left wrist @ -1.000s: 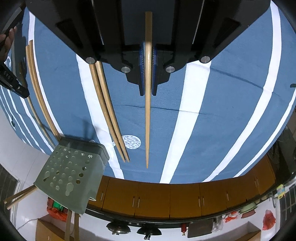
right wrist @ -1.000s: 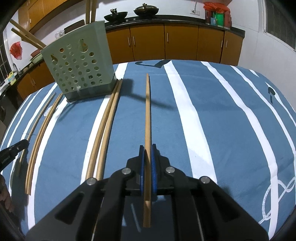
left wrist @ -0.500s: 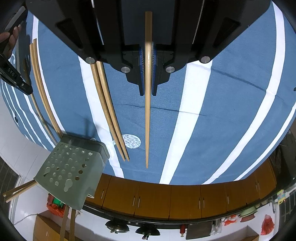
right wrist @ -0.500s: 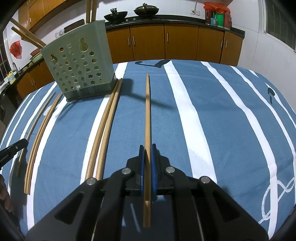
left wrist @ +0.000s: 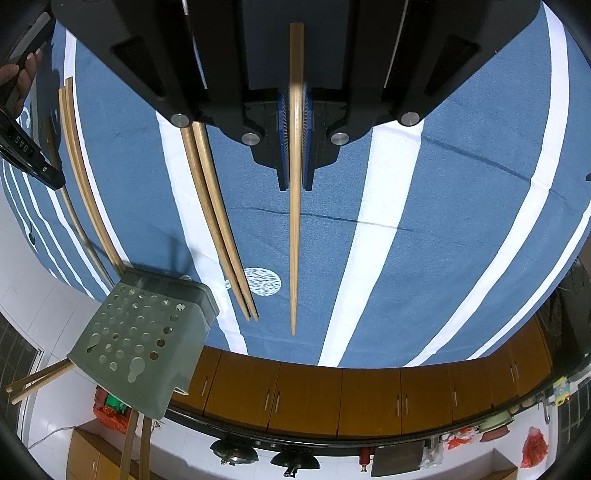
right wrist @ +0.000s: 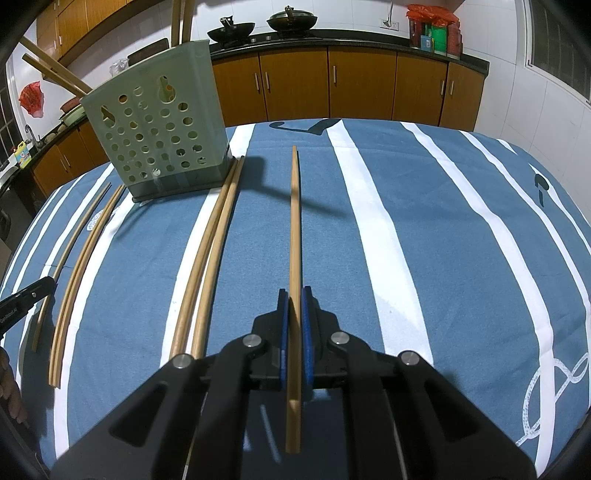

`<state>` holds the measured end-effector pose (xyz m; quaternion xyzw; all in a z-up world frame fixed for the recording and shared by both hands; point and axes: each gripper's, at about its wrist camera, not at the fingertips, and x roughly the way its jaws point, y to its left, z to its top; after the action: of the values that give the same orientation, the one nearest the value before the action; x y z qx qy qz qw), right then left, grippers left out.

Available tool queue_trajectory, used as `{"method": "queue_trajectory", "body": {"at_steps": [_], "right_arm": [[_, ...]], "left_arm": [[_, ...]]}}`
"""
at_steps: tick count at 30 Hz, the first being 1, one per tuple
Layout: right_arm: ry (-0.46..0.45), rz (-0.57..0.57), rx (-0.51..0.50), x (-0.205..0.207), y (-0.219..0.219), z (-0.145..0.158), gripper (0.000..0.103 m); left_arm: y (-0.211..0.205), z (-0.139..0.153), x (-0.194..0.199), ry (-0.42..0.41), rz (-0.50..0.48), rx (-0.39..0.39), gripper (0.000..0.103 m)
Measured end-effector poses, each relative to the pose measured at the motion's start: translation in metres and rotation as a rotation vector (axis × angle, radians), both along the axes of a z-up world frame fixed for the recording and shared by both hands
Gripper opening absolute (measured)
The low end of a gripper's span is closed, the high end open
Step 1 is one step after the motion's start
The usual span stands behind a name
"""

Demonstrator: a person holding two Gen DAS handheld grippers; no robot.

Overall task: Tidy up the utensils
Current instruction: 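Hold the grasped chopsticks steady above the cloth with both tools, then lift both chopsticks upright, lower them into the green holder, open both tools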

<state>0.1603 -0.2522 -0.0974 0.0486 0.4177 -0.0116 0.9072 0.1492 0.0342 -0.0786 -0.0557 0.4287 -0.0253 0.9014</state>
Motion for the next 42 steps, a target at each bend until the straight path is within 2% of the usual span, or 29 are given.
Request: {"method": "queue_trajectory", "body": {"at_steps": [11, 15, 21, 24, 28, 33, 39, 42], "right_arm": [[-0.001, 0.000, 0.005, 0.000, -0.001, 0.000, 0.009], [0.002, 0.009, 0.006, -0.004, -0.001, -0.001, 0.009], [0.004, 0.005, 0.057, -0.007, -0.009, 0.004, 0.008], [-0.055, -0.003, 0.057, -0.012, -0.013, 0.024, 0.008], [-0.176, -0.008, 0.059, -0.020, -0.017, 0.065, 0.008], [-0.293, -0.005, 0.053, -0.027, -0.018, 0.103, 0.008], [-0.380, 0.007, 0.039, -0.025, -0.016, 0.135, 0.008], [-0.450, 0.032, 0.053, -0.029, -0.016, 0.164, 0.008]], "left_arm": [[0.001, 0.000, -0.001, -0.001, 0.000, 0.003, 0.008], [-0.008, 0.000, -0.008, 0.002, -0.037, 0.077, 0.008], [-0.007, 0.003, -0.010, 0.009, -0.048, 0.072, 0.008], [-0.008, 0.022, -0.013, -0.046, -0.054, 0.071, 0.008], [-0.006, 0.058, -0.016, -0.149, -0.057, 0.059, 0.008], [-0.003, 0.099, -0.014, -0.256, -0.046, 0.011, 0.008], [-0.001, 0.126, -0.006, -0.306, -0.044, -0.016, 0.007], [-0.002, 0.145, -0.008, -0.345, -0.058, -0.022, 0.007]]}}
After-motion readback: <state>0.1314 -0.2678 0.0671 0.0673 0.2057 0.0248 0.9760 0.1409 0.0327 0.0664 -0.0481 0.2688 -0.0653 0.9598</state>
